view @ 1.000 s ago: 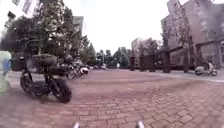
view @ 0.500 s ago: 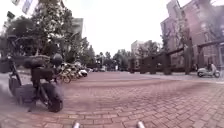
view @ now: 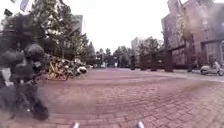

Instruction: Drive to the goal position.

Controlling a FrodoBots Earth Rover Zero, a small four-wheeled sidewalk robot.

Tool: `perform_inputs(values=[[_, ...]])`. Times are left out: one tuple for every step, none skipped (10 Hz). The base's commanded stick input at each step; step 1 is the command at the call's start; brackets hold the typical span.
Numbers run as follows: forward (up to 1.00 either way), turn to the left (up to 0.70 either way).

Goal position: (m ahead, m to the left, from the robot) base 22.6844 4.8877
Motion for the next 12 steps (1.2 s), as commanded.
perform_inputs(values=[[0.70, 0.00], [0.70, 0.00], [0.70, 0.00], [0.70, 0.00], [0.70, 0.00], [0.70, 0.00], [0.70, 0.00], [0.70, 0.00], [0.70, 0.00], [0.70, 0.00], [0.70, 0.00], [0.70, 0.00]])
